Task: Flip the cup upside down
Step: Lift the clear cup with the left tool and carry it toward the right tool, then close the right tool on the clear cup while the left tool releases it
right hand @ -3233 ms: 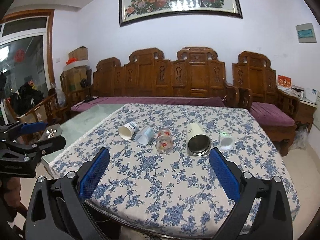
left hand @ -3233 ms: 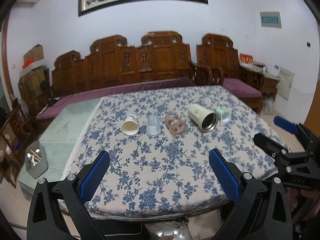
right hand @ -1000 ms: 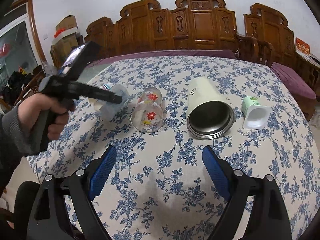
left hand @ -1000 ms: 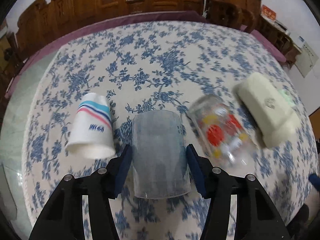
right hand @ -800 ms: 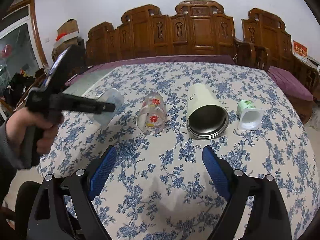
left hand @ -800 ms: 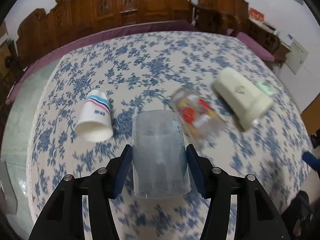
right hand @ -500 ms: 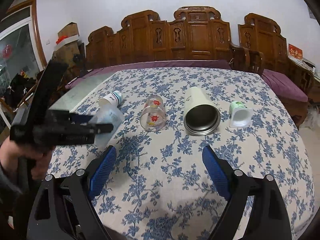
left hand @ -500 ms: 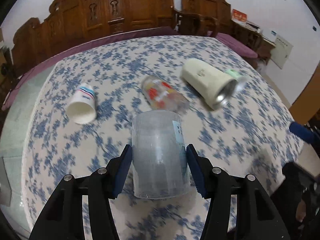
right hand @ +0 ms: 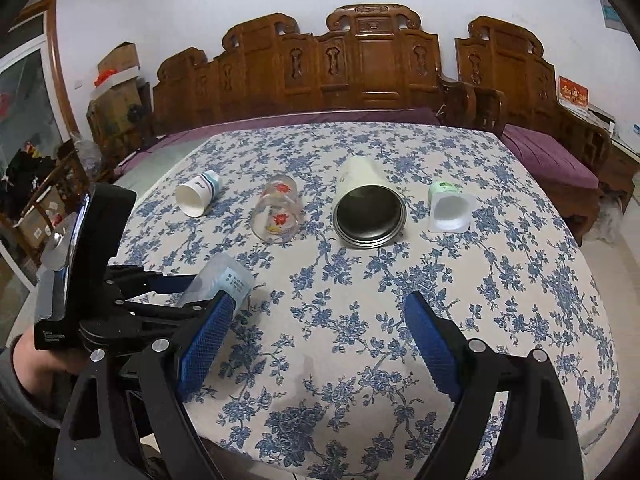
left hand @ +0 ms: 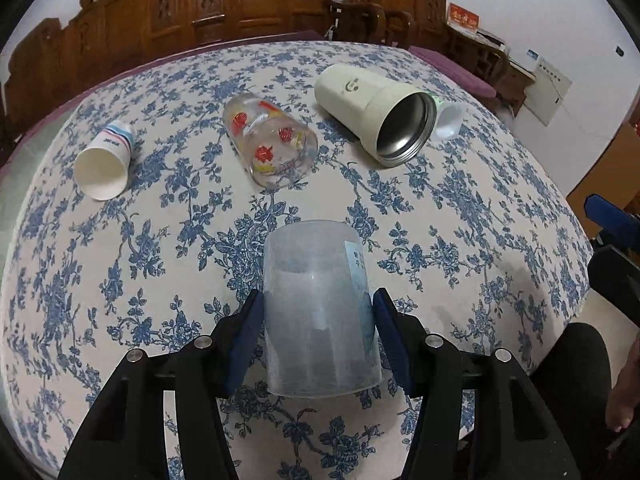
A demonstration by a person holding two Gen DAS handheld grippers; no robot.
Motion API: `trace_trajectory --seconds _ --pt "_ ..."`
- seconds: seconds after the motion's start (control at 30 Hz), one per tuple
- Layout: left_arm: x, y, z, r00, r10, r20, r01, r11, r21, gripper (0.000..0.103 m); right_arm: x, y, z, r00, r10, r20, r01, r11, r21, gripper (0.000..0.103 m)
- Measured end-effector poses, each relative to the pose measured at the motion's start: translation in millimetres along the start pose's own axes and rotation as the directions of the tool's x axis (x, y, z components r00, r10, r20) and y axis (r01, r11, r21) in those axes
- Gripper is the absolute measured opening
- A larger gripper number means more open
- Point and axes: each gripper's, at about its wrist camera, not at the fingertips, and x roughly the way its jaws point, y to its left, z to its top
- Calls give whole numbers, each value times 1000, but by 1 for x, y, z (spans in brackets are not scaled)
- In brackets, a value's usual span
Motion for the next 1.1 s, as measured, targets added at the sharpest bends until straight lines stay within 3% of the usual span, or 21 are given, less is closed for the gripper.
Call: trace_trajectory --seconds 0.1,0.33,0.53,0.6,0.73,1.03,1.1 --pt "-7 4 0 1000 -13 17 13 1000 -14 55 3 1 2 1000 -3 -6 3 1000 -3 89" --pt "-47 20 -3 993 26 118 -21 999 -43 73 11 14 12 1000 6 -22 -6 1000 -25 89" --pt "-80 46 -10 969 130 210 -114 990 -88 81 30 31 22 997 29 -65 -31 999 -31 89" --pt "-86 57 -13 959 160 233 -137 984 -112 96 36 37 23 996 38 -82 -41 999 -31 89" --pt "-92 75 -18 940 218 261 -188 973 -136 95 52 50 26 990 62 -129 -66 998 -24 89" --pt "-88 112 -32 933 254 256 -206 958 -201 95 104 80 23 940 113 -321 -115 993 14 89" --pt "-88 117 -33 934 251 252 -199 956 -214 95 121 81 20 917 120 -380 -111 993 47 89"
